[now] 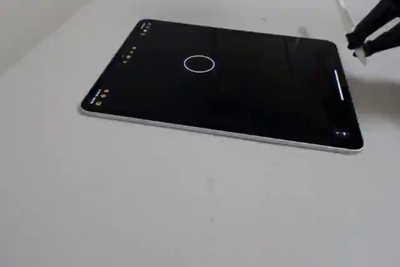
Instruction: Draw 2 dots in a circle representing the eyes of a stickman
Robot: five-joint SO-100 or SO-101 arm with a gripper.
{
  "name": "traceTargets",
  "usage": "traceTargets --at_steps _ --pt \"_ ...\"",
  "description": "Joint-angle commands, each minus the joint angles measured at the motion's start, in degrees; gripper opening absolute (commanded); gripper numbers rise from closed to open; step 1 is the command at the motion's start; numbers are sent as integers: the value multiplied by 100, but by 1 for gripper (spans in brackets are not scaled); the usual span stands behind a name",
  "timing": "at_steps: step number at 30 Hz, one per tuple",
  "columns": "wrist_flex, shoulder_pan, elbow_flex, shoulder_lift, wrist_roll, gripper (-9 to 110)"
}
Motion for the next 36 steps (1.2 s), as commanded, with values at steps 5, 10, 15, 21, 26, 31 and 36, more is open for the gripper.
traceTargets --at_steps 5,10,15,21,26,31,36 --pt "9 88 -44 62 35 0" --pt "9 88 -44 62 35 0" --pt "9 88 -44 62 35 0" --pt "9 88 -44 62 35 0" --pt "9 88 -44 62 35 0" --pt "9 88 -44 62 35 0" --pt "-114 88 -9 62 18 0"
